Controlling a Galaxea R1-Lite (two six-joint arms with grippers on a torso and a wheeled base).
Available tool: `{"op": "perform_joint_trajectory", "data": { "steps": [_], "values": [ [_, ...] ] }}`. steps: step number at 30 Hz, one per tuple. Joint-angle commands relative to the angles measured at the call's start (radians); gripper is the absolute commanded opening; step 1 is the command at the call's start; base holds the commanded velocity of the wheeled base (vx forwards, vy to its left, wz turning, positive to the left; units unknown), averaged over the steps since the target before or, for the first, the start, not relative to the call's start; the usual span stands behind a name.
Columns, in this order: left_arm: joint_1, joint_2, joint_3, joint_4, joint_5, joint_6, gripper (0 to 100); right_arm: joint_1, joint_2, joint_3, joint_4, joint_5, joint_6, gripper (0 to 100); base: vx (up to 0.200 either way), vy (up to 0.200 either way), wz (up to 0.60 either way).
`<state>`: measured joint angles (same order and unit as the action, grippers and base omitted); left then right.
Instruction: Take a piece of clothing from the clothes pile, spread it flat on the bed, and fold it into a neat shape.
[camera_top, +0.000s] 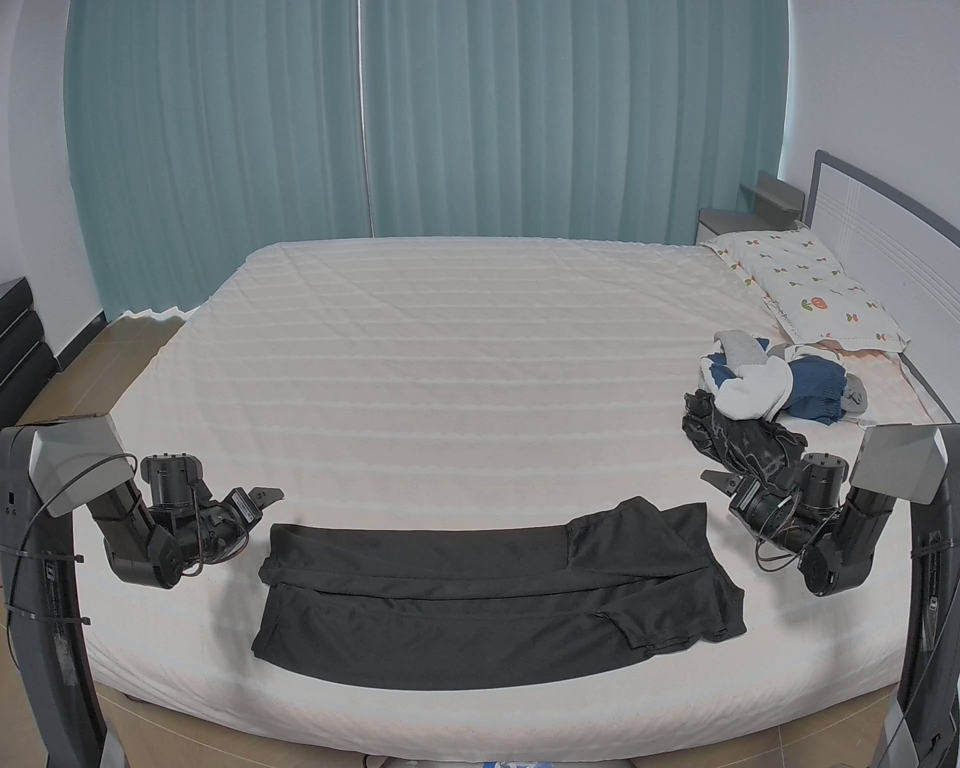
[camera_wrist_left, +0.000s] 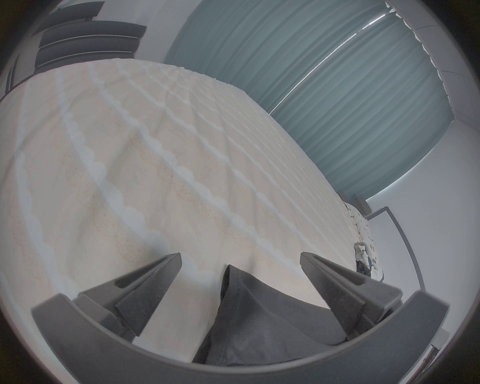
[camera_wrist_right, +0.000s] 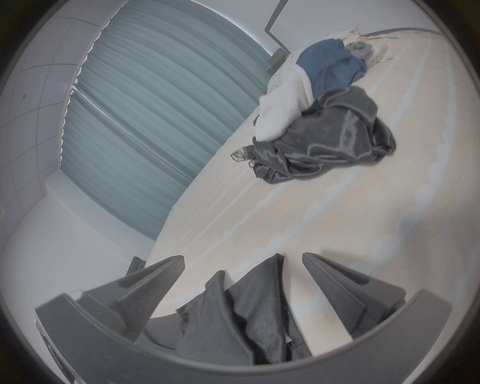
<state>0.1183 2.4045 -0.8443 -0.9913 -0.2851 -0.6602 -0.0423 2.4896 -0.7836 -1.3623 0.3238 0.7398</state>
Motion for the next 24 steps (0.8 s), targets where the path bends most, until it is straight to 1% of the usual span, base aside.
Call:
{"op": "perform_joint_trajectory", "data": {
  "steps": [1,3,5,6,7,8,9,12,13,16,17,18,24],
  "values": [
    [0.012,-0.090,0.040,0.014,-0.009,-0.004,100,0.002,-0.146,0.083,0.011,-0.005,0.006,100,0.000,0.000,0.00],
    [0.011,-0.127,0.091,0.014,-0.009,-0.004,100,0.012,-0.201,0.150,0.023,-0.006,0.010,100,0.000,0.000,0.00],
    [0.009,-0.151,0.171,0.006,-0.009,-0.009,100,0.018,-0.244,0.230,0.022,-0.002,0.018,100,0.000,0.000,0.00],
    [0.009,-0.151,0.171,0.006,-0.009,-0.009,100,0.018,-0.244,0.230,0.022,-0.002,0.018,100,0.000,0.000,0.00],
    [0.007,-0.174,0.235,0.005,-0.011,-0.016,100,0.035,-0.259,0.297,0.012,-0.003,0.047,100,0.000,0.000,0.00],
    [0.006,-0.180,0.258,0.005,-0.012,-0.021,100,0.045,-0.261,0.319,0.009,-0.003,0.061,100,0.000,0.000,0.00],
    [0.004,-0.188,0.301,0.003,-0.014,-0.033,100,0.065,-0.258,0.353,0.002,-0.005,0.079,100,0.000,0.000,0.00],
    [-0.012,-0.194,0.372,-0.001,-0.016,-0.075,100,0.087,-0.248,0.423,-0.026,-0.009,0.096,100,0.000,0.000,0.00],
    [-0.016,-0.206,0.402,-0.013,-0.016,-0.088,100,0.096,-0.248,0.448,-0.041,-0.020,0.099,100,-0.200,0.000,0.00],
    [-0.028,-0.232,0.452,-0.043,-0.011,-0.099,100,0.101,-0.247,0.483,-0.069,-0.051,0.102,100,-0.200,0.000,0.00],
    [-0.037,-0.255,0.488,-0.049,-0.012,-0.107,100,0.101,-0.247,0.506,-0.084,-0.065,0.110,100,-0.200,0.000,0.00],
    [-0.045,-0.263,0.502,-0.049,-0.012,-0.114,100,0.101,-0.247,0.515,-0.090,-0.066,0.119,100,-0.200,0.000,0.00],
    [-0.078,-0.255,0.530,-0.053,0.021,-0.114,100,0.091,-0.221,0.524,-0.100,-0.063,0.150,100,0.000,0.000,0.00]
  ]
}}
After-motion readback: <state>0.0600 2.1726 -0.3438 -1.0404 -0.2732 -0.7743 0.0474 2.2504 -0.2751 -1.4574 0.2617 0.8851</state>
